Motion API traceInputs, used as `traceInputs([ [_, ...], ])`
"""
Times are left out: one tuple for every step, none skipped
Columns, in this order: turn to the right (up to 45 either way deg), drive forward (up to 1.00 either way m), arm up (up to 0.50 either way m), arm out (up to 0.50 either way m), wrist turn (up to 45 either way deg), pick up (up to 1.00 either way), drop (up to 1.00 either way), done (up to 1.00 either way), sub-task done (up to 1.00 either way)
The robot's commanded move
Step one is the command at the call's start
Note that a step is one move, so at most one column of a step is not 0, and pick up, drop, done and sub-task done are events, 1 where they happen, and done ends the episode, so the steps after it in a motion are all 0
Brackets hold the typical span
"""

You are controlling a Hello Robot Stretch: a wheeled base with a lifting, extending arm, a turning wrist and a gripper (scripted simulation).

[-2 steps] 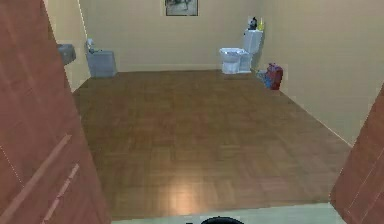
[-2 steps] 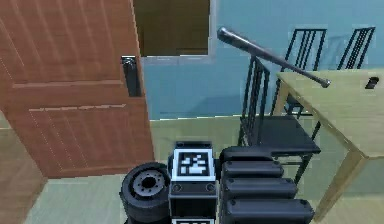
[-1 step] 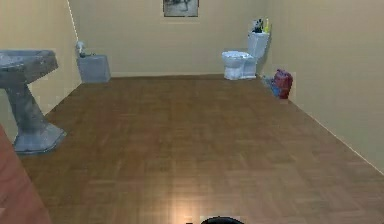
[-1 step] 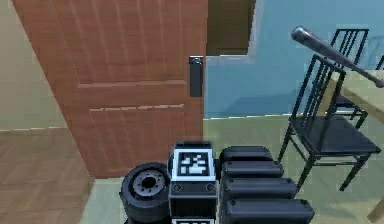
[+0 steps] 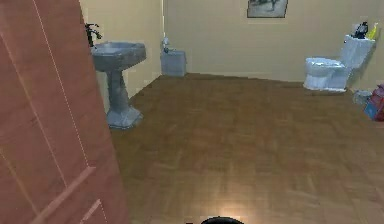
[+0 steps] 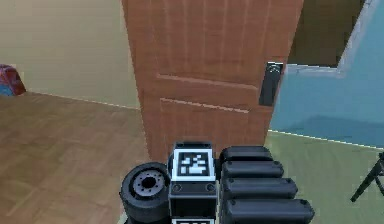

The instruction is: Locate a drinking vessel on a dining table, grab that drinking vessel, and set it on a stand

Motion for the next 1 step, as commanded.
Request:
traceInputs([
  [0.0,1.00,0.00,0.00,0.0,0.00,0.00,0.00,0.00],
])
